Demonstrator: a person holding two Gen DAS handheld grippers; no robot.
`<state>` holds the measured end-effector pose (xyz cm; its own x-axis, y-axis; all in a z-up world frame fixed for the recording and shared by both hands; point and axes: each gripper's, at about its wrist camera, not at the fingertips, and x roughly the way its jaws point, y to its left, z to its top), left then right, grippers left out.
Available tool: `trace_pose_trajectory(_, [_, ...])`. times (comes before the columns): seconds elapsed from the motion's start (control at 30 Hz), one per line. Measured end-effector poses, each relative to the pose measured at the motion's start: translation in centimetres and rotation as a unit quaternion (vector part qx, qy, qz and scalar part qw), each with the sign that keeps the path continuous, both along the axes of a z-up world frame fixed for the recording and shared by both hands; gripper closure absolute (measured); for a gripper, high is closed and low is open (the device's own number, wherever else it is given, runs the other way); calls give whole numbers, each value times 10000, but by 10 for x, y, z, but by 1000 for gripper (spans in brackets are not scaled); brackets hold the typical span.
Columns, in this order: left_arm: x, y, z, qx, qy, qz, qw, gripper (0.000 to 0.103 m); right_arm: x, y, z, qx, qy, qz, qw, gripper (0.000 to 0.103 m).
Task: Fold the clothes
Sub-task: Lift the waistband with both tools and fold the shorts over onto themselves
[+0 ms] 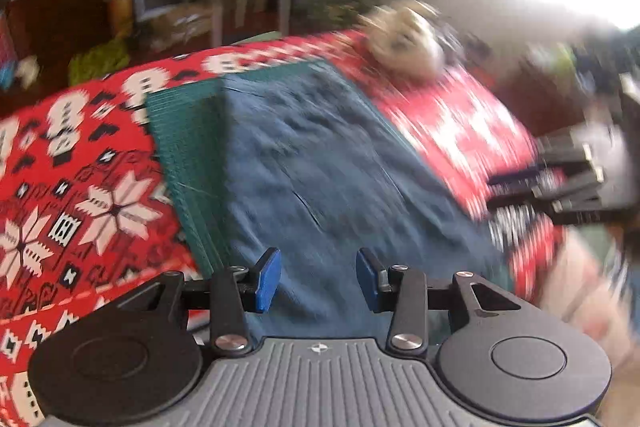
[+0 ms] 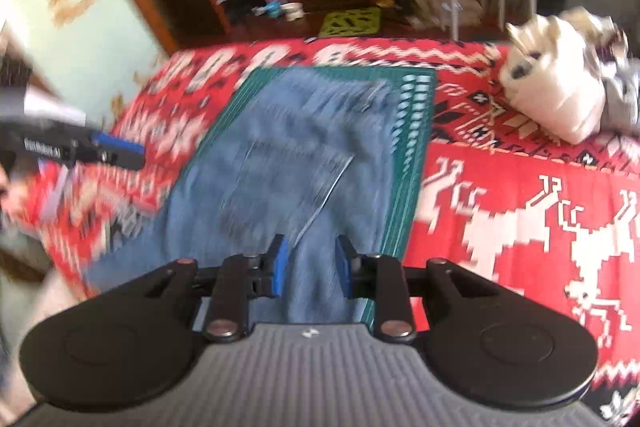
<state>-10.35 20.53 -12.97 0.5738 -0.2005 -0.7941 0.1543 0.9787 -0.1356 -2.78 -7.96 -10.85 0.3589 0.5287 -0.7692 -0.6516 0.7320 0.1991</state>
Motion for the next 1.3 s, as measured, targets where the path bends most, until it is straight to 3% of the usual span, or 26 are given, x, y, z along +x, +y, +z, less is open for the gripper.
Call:
trace_pose_trajectory(0.13, [-37, -38, -13, 552, -233, -713, 9957, 62, -68, 20, -5, -382, -762, 826, 9929, 71])
trace_pose_trajectory(0.23, [-53, -62, -29, 1167, -362, -1224, 9849, 59, -102, 36, -16, -659, -1091, 1375, 9823, 68])
trace_pose_trajectory(0.47, [-62, -93, -68, 2705, -572, -1968, 9407, 59, -146, 72, -45, -1207, -1767, 2271, 9501, 61])
trace_pose_trajectory(0.57, [-64, -98, -80, 3241, -712, -2090, 9199, 56, -152, 82, -52, -1223, -1876, 2315, 9467, 56])
trace_pose_trajectory(0.63, [-67, -100, -89, 3616, -810, -2267, 9007, 55, -156, 87, -55, -1197, -1951, 2293, 9460, 46])
trace_pose_trajectory(0.73, [-73, -102, -94, 3921, -1031, -2469, 8801, 53, -160, 94, -60, -1133, -2059, 2252, 9455, 43])
trace_pose_trajectory(0.87, [-71, -99, -94, 4201, -1142, -2423, 8671, 53, -163, 105, -70, -1288, -2284, 2321, 9367, 44])
trace_pose_trajectory(0.97, [-70, -95, -89, 4362, -1282, -2373, 8585, 53, -161, 111, -79, -1453, -2451, 2392, 9282, 51])
trace_pose_trajectory(1.03, [-70, -95, -89, 4476, -1290, -2379, 8523, 55, -157, 112, -81, -1497, -2514, 2367, 9265, 74])
trace_pose_trajectory(1.07, [-72, -95, -90, 4547, -1271, -2409, 8480, 58, -155, 112, -79, -1472, -2562, 2339, 9263, 74])
trace_pose_trajectory(1.1, [-73, -94, -93, 4620, -1215, -2471, 8430, 59, -153, 113, -76, -1430, -2617, 2301, 9263, 80])
trace_pose_trajectory(1.23, [-90, -87, -110, 4991, -980, -2856, 8122, 68, -148, 113, -72, -1452, -2584, 2419, 9239, 83])
trace_pose_trajectory(1.3, [-99, -82, -114, 5079, -940, -2922, 8049, 76, -150, 111, -75, -1503, -2549, 2555, 9204, 83])
